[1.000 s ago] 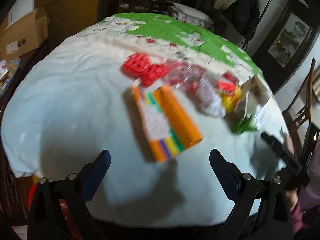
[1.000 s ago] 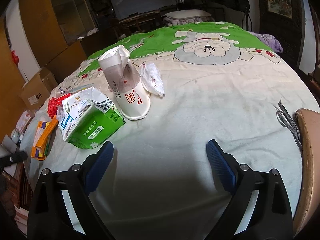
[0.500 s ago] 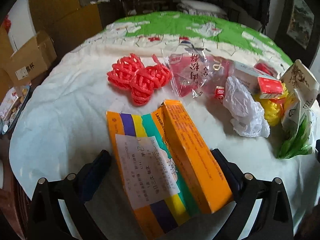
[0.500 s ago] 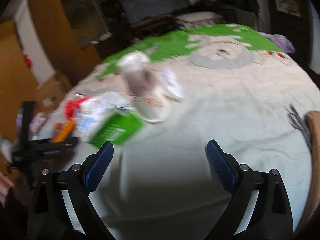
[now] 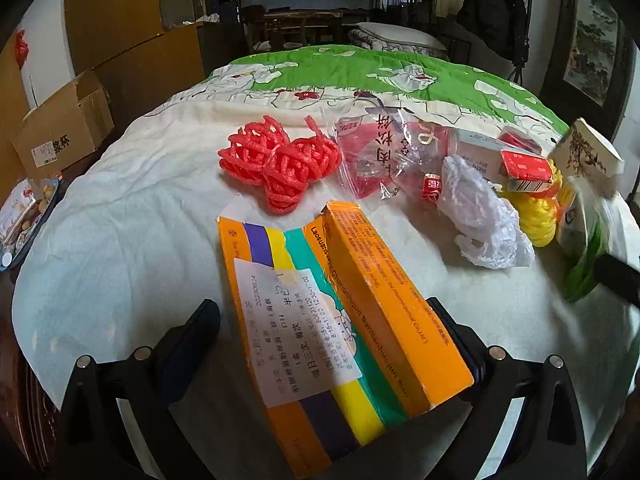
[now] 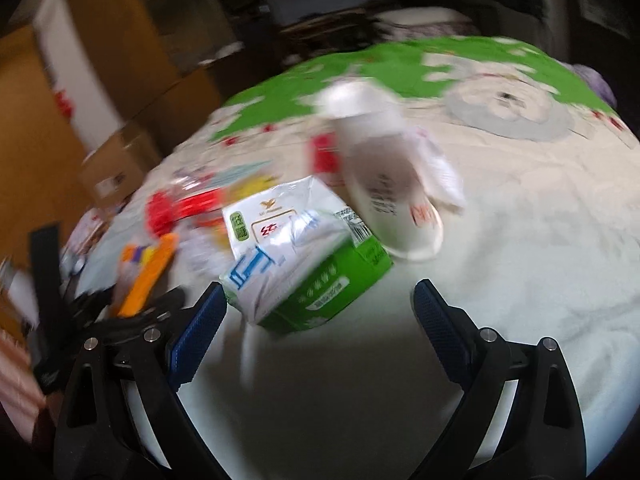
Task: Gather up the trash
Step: 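Grasp the orange-striped box with the left tool while the right tool grasps the green tissue pack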
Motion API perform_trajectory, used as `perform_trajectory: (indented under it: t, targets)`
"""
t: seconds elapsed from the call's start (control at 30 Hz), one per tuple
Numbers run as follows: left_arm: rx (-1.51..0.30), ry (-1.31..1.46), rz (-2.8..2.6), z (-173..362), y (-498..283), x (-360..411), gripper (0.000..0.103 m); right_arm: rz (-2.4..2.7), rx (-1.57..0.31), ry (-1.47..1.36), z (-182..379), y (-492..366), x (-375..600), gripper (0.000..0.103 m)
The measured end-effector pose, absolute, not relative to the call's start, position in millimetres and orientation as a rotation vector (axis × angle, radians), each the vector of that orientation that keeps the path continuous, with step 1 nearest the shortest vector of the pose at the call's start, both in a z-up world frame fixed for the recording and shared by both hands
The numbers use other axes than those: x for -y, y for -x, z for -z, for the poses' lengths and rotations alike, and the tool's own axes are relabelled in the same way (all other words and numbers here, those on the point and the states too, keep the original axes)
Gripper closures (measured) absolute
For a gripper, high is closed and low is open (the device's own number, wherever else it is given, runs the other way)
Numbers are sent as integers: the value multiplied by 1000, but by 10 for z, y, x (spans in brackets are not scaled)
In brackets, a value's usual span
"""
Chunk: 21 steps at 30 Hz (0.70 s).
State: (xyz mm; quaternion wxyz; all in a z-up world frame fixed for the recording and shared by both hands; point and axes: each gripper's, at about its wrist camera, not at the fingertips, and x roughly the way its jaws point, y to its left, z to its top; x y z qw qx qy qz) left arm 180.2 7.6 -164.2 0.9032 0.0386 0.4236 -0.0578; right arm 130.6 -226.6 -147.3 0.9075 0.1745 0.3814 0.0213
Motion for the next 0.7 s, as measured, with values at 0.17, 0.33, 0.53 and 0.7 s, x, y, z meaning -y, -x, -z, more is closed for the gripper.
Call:
perform_trajectory:
  t: [0.17,0.33,0.53,0.7]
  targets:
    - [-875,-79,123,1641,-1799,-82,4,-17,-765,-395,1432,-1164,2521,12]
    - [-887,-76,125,1625,-1813,-97,4,-107,-782,-316,1435,-1244,2244,12]
    - [-913,-66,132,1604,-1861,-105,5,-44,-797,-282,1421,-1405,2244,12]
    - [-931,-42,150,1568,-1925,-131,5,-51,-842,-292,1459,-1602,2198,12]
